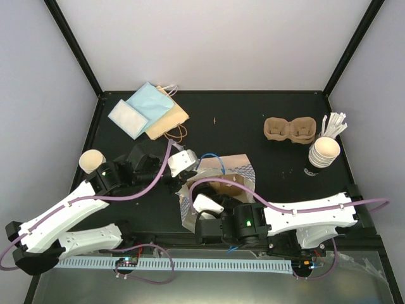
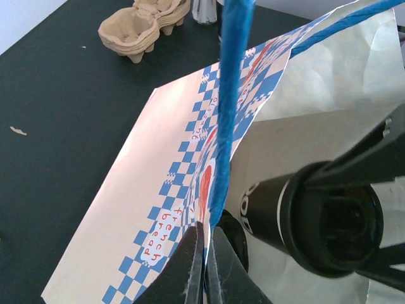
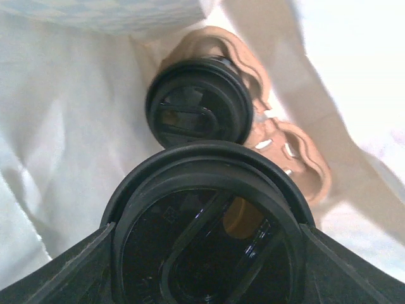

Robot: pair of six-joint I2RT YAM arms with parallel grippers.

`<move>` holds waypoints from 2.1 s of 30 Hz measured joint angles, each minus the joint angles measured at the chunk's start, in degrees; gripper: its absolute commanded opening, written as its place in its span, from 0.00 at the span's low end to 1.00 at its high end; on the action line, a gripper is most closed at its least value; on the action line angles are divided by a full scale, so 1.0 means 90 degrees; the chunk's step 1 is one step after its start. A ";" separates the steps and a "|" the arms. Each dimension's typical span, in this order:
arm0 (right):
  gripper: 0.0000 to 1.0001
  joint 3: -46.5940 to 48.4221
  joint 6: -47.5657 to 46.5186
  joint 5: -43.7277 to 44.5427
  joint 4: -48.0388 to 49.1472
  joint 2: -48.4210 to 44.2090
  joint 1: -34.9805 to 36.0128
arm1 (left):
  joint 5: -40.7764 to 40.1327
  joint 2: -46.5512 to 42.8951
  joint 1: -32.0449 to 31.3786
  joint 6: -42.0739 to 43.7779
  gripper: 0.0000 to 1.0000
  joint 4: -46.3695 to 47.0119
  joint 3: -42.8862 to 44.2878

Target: Pack the takeout coffee

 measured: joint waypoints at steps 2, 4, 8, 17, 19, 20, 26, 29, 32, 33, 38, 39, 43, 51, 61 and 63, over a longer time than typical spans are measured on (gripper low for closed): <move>0.59 0.0000 0.0160 0.0163 -0.0148 -0.0027 -0.0015 | -0.0046 0.0007 -0.0070 0.0000 0.01 -0.0005 -0.0010; 0.59 -0.0002 0.0318 0.0289 -0.0294 -0.0032 -0.0044 | -0.0097 0.0007 -0.0129 0.0000 0.02 -0.0007 -0.0010; 0.59 -0.0121 0.0675 0.0534 -0.0534 -0.0044 -0.0151 | -0.0160 0.0034 -0.0233 0.0000 0.02 -0.0002 -0.0010; 0.59 -0.0690 0.1387 0.1183 -0.0420 -0.0311 -0.0527 | -0.0223 0.0163 -0.0522 -0.0151 0.01 -0.0002 -0.0010; 0.59 -0.0935 0.1387 0.1185 -0.0197 -0.0364 -0.0534 | -0.0294 0.0163 -0.0561 -0.0243 0.02 0.0000 -0.0010; 0.59 -0.1066 0.1350 0.1158 -0.0075 -0.0374 -0.0534 | -0.0340 0.0163 -0.0576 -0.0289 0.02 0.0007 -0.0007; 0.57 -0.1486 0.1156 0.0937 0.0481 -0.0372 -0.0534 | -0.0600 0.0160 -0.0597 -0.0386 0.02 0.0010 0.0049; 0.56 -0.1569 0.1212 0.1001 0.0639 -0.0430 -0.0534 | -0.0588 0.0158 -0.0597 -0.0384 0.02 0.0007 0.0053; 0.55 -0.1741 0.1331 0.1132 0.0772 -0.0614 -0.0539 | -0.0510 0.0151 -0.0644 -0.0384 0.02 0.0007 0.0053; 0.55 -0.1800 0.1406 0.1178 0.0804 -0.0675 -0.0549 | -0.0478 0.0143 -0.0675 -0.0384 0.02 0.0010 0.0049; 0.55 -0.1887 0.1831 0.1447 0.0869 -0.0682 -0.0687 | -0.0301 0.0102 -0.0848 -0.0384 0.02 0.0015 -0.0017; 0.54 -0.1889 0.1909 0.1503 0.0894 -0.0668 -0.0714 | -0.0262 0.0104 -0.0886 -0.0384 0.02 0.0012 -0.0019; 0.54 -0.2055 0.2076 0.1683 0.1188 -0.0661 -0.0767 | -0.0211 0.0119 -0.1088 -0.0406 0.02 0.0015 -0.0019; 0.52 -0.2703 0.2110 0.1710 0.1855 -0.1088 -0.0947 | -0.0369 0.0202 -0.1494 -0.0544 0.02 0.0058 -0.0019; 0.51 -0.3215 0.2067 0.1464 0.2453 -0.1542 -0.0964 | -0.0454 0.0345 -0.1751 -0.0646 0.02 0.0109 -0.0019; 0.50 -0.3245 0.2091 0.1423 0.2465 -0.1566 -0.0969 | -0.0486 0.0355 -0.1778 -0.0675 0.02 0.0124 -0.0022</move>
